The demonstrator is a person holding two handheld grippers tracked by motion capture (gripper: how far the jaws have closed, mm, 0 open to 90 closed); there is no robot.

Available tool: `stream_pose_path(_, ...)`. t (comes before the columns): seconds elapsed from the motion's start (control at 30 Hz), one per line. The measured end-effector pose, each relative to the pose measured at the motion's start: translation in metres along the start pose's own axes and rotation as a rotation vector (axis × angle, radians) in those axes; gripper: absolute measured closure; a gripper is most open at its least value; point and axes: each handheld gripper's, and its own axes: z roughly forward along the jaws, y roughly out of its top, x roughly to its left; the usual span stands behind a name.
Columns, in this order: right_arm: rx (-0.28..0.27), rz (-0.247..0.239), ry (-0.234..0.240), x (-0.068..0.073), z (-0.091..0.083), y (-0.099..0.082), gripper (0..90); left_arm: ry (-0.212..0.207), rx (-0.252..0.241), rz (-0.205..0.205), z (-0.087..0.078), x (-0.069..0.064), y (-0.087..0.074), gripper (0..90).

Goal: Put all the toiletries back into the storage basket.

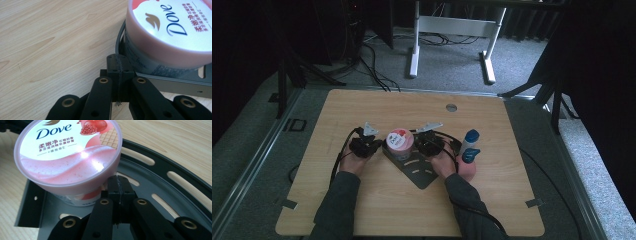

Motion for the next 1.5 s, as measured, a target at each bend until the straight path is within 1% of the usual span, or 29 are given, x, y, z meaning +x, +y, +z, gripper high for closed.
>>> stream_pose_path(0.1,-0.001,-0.013,0.012,0.004,0.0,0.0,90.0,0.001,0.0,0.003,0.0,0.0,0.0,90.0)
stream_pose_path(0.13,-0.002,-0.019,0.006,0.005,-0.001,0.0,90.0,0.001,0.0,0.004,0.0,0.0,0.0,90.0)
stream_pose_path(0.23,-0.003,-0.024,0.015,0.004,-0.002,0.0,90.0,0.002,-0.001,0.005,0.0,0.0,0.0,90.0)
stream_pose_path(0.37,0.001,-0.028,0.013,0.006,-0.003,-0.001,90.0,0.002,-0.002,0.003,0.0,0.0,0.0,89.9)
stream_pose_path(0.43,0.002,-0.037,0.01,0.007,-0.004,-0.003,88.2,0.006,-0.003,0.002,0.0,0.0,0.0,89.6)
stream_pose_path(0.53,0.007,-0.04,0.014,0.009,-0.004,-0.006,86.5,0.007,-0.011,-0.007,-0.001,0.0,-0.001,87.1)
stream_pose_path(0.63,0.014,-0.057,0.014,0.011,-0.005,-0.01,85.1,0.003,-0.021,-0.013,-0.003,0.0,-0.002,85.8)
stream_pose_path(0.67,0.026,-0.057,0.022,0.014,-0.006,-0.014,83.7,0.001,-0.022,-0.012,-0.004,-0.001,-0.002,84.0)
stream_pose_path(0.8,0.034,-0.085,0.028,0.021,-0.008,-0.021,81.9,-0.005,-0.032,-0.012,-0.006,-0.002,-0.003,80.7)
stream_pose_path(0.97,0.038,-0.111,0.039,0.03,-0.014,-0.031,80.3,0.0,-0.049,-0.021,-0.012,-0.002,-0.004,79.1)
stream_pose_path(1.07,0.037,-0.122,0.041,0.033,-0.018,-0.037,79.6,-0.002,-0.065,-0.036,-0.016,-0.002,-0.006,78.5)
stream_pose_path(1.17,0.034,-0.134,0.04,0.034,-0.024,-0.043,77.4,-0.005,-0.076,-0.039,-0.021,-0.004,-0.008,77.8)
stream_pose_path(1.23,0.031,-0.133,0.045,0.034,-0.029,-0.046,76.6,-0.006,-0.083,-0.037,-0.024,-0.005,-0.008,77.2)
stream_pose_path(1.3,0.028,-0.149,0.049,0.035,-0.033,-0.049,75.2,-0.012,-0.093,-0.037,-0.027,-0.007,-0.008,76.7)
stream_pose_path(1.5,0.028,-0.169,0.062,0.038,-0.044,-0.059,71.1,-0.021,-0.116,-0.018,-0.035,-0.015,-0.006,74.8)
